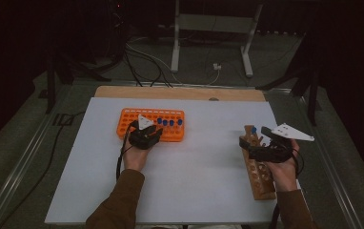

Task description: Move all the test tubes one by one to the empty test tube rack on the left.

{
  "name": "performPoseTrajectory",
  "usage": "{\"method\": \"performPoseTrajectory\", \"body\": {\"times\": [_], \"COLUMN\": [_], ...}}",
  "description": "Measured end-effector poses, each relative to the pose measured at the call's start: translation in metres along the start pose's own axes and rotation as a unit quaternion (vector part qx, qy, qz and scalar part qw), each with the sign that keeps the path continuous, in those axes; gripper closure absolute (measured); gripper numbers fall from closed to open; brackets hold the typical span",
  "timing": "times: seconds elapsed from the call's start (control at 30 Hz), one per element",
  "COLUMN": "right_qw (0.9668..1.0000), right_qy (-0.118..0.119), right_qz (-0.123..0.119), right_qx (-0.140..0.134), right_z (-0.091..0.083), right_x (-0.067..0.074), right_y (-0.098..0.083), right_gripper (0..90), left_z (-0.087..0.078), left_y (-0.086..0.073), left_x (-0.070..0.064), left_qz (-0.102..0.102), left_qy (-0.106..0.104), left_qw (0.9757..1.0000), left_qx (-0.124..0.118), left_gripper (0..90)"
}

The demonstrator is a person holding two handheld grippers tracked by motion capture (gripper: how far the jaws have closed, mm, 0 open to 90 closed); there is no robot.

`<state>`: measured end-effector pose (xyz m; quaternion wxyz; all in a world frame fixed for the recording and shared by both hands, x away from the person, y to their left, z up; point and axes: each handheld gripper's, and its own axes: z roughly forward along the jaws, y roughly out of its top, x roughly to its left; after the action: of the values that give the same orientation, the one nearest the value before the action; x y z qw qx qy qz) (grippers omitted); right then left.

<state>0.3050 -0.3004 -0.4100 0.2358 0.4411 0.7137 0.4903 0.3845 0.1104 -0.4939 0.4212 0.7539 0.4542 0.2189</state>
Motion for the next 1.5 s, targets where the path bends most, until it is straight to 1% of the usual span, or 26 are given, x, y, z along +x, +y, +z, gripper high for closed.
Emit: {"method": "performPoseTrajectory", "body": {"times": [0.2, 0.27, 0.33, 0.37, 0.4, 0.5, 0.57, 0.63, 0.7, 0.77, 0.83, 0.93, 1.0, 1.07, 1.13, 1.17, 1.33, 1.47, 1.5], "right_qw": [1.0000, 1.0000, 1.0000, 1.0000, 1.0000, 0.9999, 0.9999, 1.0000, 0.9999, 0.9999, 0.9999, 0.9998, 0.9992, 0.9986, 0.9985, 0.9984, 0.9968, 0.9955, 0.9952], "right_qy": [-0.003, -0.004, -0.006, -0.007, -0.008, -0.010, -0.011, -0.007, -0.006, -0.008, -0.010, -0.019, -0.040, -0.051, -0.051, -0.049, -0.049, -0.052, -0.051], "right_qz": [0.000, -0.001, -0.001, 0.000, -0.001, -0.001, -0.001, -0.004, -0.007, -0.008, -0.007, -0.003, -0.002, -0.003, 0.003, 0.005, 0.024, 0.027, 0.026], "right_qx": [-0.002, -0.002, -0.003, -0.004, -0.004, -0.006, -0.005, -0.003, -0.004, -0.005, -0.007, -0.005, 0.002, 0.013, 0.023, 0.029, 0.059, 0.074, 0.079], "right_z": [-0.001, -0.001, -0.001, -0.001, -0.001, -0.001, 0.000, 0.000, 0.001, 0.002, 0.004, 0.008, 0.012, 0.015, 0.019, 0.021, 0.032, 0.038, 0.040], "right_x": [-0.002, -0.003, -0.004, -0.005, -0.006, -0.008, -0.010, -0.012, -0.014, -0.016, -0.020, -0.024, -0.027, -0.030, -0.034, -0.036, -0.048, -0.053, -0.053], "right_y": [0.000, 0.000, 0.000, 0.000, 0.001, 0.001, 0.002, 0.002, 0.003, 0.003, 0.003, 0.002, 0.001, 0.000, -0.001, -0.002, -0.008, -0.010, -0.011], "right_gripper": [0.0, 0.0, 0.0, 0.0, 0.0, 0.0, 0.0, 0.0, 0.0, 0.0, 0.0, 0.0, 0.0, 0.0, 0.0, 0.0, 0.0, 10.9, 16.5], "left_z": [-0.013, -0.019, -0.025, -0.029, -0.032, -0.043, -0.051, -0.060, -0.068, -0.076, -0.084, -0.094, -0.100, -0.101, -0.100, -0.099, -0.101, -0.103, -0.104], "left_y": [-0.002, -0.003, -0.004, -0.005, -0.006, -0.008, -0.008, -0.009, -0.012, -0.016, -0.021, -0.025, -0.026, -0.030, -0.033, -0.034, -0.033, -0.033, -0.033], "left_x": [0.008, 0.010, 0.011, 0.012, 0.013, 0.011, 0.012, 0.013, 0.015, 0.017, 0.018, 0.020, 0.019, 0.019, 0.019, 0.019, 0.019, 0.020, 0.020], "left_qz": [-0.017, -0.026, -0.030, -0.033, -0.034, -0.031, -0.033, -0.030, -0.029, -0.027, -0.028, -0.028, -0.025, -0.030, -0.025, -0.026, -0.034, -0.038, -0.039], "left_qy": [-0.010, -0.017, -0.024, -0.031, -0.032, -0.018, -0.018, -0.017, -0.020, -0.017, -0.015, -0.013, -0.005, -0.001, 0.003, 0.003, 0.001, 0.001, 0.001], "left_qw": [0.9996, 0.9992, 0.9988, 0.9983, 0.9981, 0.9980, 0.9974, 0.9972, 0.9968, 0.9969, 0.9968, 0.9963, 0.9961, 0.9959, 0.9968, 0.9968, 0.9959, 0.9953, 0.9953], "left_qx": [-0.018, -0.026, -0.032, -0.036, -0.040, -0.052, -0.062, -0.067, -0.071, -0.071, -0.073, -0.081, -0.084, -0.085, -0.076, -0.075, -0.084, -0.089, -0.089], "left_gripper": [59.1, 55.5, 52.0, 49.6, 46.7, 31.4, 22.9, 17.1, 14.9, 7.3, 1.9, 1.1, 1.1, 1.1, 1.1, 1.1, 1.1, 1.1, 1.1]}}
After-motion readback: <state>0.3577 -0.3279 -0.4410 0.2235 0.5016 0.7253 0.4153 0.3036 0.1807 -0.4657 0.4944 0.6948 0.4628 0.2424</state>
